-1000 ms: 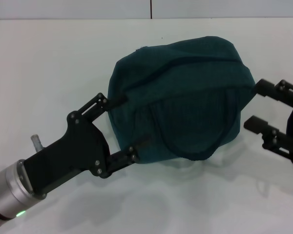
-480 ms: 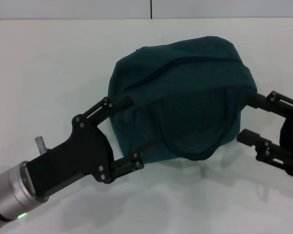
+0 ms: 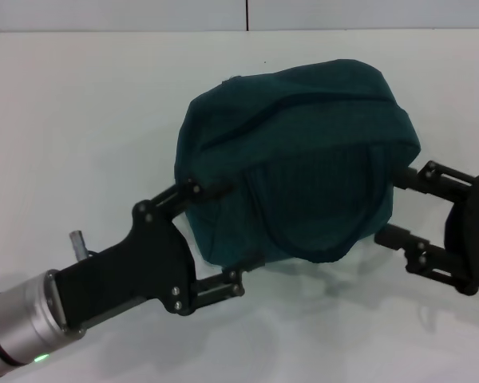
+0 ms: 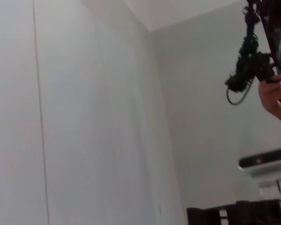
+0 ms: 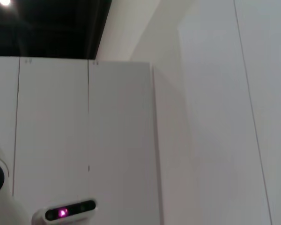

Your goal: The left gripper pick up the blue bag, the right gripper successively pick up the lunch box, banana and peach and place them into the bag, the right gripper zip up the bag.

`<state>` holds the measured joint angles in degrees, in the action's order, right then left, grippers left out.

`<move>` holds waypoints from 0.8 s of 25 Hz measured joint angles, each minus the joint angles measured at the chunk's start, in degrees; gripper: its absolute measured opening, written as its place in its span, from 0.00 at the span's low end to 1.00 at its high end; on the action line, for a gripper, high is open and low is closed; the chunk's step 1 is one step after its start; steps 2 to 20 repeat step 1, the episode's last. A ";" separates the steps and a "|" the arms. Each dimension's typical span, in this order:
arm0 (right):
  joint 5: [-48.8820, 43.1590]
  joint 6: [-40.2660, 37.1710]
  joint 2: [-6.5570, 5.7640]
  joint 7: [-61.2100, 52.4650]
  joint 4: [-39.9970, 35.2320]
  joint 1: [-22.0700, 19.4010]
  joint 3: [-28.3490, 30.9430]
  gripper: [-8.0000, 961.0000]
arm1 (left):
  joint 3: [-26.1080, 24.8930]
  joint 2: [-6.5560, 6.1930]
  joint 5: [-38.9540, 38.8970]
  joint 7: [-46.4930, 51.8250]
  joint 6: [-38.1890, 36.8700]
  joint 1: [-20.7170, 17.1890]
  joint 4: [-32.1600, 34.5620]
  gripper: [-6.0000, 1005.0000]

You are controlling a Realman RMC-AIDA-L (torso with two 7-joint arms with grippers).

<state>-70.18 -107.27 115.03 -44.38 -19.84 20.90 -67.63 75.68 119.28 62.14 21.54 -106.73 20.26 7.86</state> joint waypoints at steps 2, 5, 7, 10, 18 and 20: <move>-0.18 0.31 -0.03 -0.21 -0.06 0.07 0.00 0.66 | 0.00 -0.04 0.25 0.04 0.33 0.08 0.02 0.80; -0.18 0.31 -0.03 -0.21 -0.06 0.07 0.00 0.66 | 0.00 -0.04 0.25 0.04 0.33 0.08 0.02 0.80; -0.18 0.31 -0.03 -0.21 -0.06 0.07 0.00 0.66 | 0.00 -0.04 0.25 0.04 0.33 0.08 0.02 0.80; -0.18 0.31 -0.03 -0.21 -0.06 0.07 0.00 0.66 | 0.00 -0.04 0.25 0.04 0.33 0.08 0.02 0.80; -0.18 0.31 -0.03 -0.21 -0.06 0.07 0.00 0.66 | 0.00 -0.04 0.25 0.04 0.33 0.08 0.02 0.80; -0.18 0.31 -0.03 -0.21 -0.06 0.07 0.00 0.66 | 0.00 -0.04 0.25 0.04 0.33 0.08 0.02 0.80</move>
